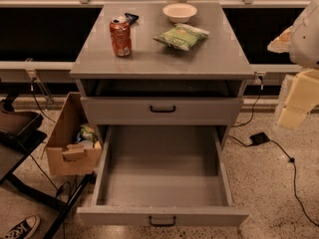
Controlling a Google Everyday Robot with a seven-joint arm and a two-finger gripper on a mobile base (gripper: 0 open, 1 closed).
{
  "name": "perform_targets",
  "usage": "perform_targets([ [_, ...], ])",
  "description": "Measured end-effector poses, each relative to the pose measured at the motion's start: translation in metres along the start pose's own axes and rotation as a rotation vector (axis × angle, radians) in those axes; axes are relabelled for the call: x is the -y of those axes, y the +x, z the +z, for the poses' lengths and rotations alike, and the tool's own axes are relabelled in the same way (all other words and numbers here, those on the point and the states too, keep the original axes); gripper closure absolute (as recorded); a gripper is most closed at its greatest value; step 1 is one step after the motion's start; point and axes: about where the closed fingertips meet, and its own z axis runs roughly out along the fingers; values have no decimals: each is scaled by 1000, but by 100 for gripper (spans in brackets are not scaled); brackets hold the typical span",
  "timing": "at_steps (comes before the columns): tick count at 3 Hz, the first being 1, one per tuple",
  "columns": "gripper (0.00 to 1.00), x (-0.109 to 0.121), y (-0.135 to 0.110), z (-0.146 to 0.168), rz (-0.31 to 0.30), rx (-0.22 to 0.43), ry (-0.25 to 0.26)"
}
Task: Place green jalapeno chip bag into middle drawer
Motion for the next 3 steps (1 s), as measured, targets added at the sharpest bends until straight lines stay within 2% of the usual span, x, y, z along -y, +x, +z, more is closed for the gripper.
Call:
perform_targets([
  [1, 0, 0, 0, 0, 0, 0, 0],
  [2, 0, 4, 1, 1, 39, 21, 49],
  [3, 0, 1, 14, 12, 110, 64, 135],
])
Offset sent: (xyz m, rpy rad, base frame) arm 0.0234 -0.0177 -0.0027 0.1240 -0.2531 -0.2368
